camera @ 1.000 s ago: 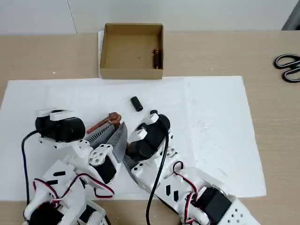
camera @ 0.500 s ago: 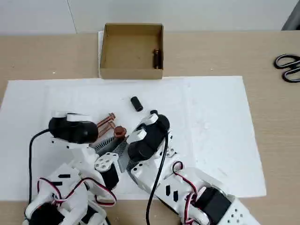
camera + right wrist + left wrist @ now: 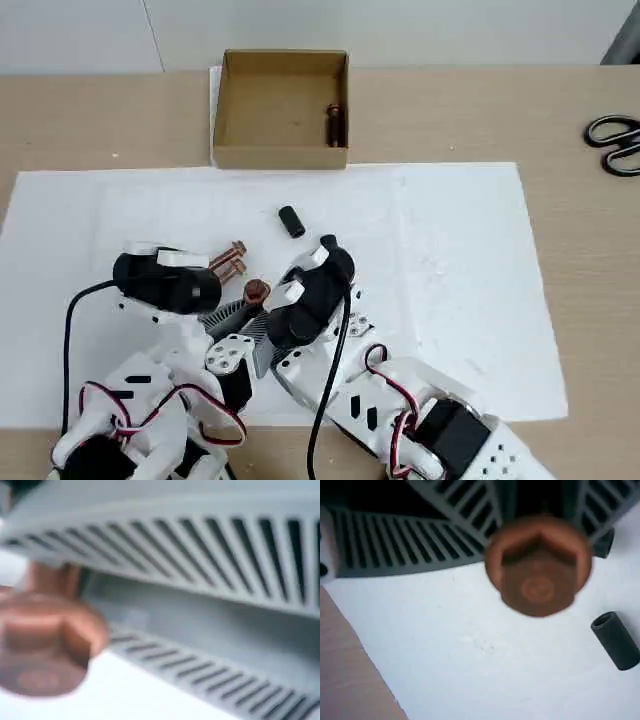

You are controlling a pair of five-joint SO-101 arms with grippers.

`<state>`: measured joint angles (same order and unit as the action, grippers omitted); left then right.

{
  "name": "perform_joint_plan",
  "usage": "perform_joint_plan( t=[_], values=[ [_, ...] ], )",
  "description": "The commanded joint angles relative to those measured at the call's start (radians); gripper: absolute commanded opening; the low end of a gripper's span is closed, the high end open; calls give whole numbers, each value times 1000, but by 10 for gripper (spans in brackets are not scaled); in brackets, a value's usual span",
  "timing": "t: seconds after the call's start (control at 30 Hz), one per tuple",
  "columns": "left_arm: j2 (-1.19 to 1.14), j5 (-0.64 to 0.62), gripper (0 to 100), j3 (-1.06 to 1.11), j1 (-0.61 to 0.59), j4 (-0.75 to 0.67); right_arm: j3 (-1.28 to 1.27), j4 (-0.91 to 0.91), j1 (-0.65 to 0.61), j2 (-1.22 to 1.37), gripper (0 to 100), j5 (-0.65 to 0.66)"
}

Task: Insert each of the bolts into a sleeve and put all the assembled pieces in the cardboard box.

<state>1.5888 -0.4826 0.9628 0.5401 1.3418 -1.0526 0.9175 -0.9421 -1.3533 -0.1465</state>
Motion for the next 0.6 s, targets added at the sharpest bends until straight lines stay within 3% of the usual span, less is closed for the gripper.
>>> perform_joint_plan(
  t=[0.0,0.37,0.57],
  values=[
    [0,40,5,-5,5,14,84,-30,5,1,4,11],
    [0,74,14,-5,3,15,84,-28,5,2,4,11],
    [0,72,148,-5,0,12,84,-24,5,2,4,11]
  ],
)
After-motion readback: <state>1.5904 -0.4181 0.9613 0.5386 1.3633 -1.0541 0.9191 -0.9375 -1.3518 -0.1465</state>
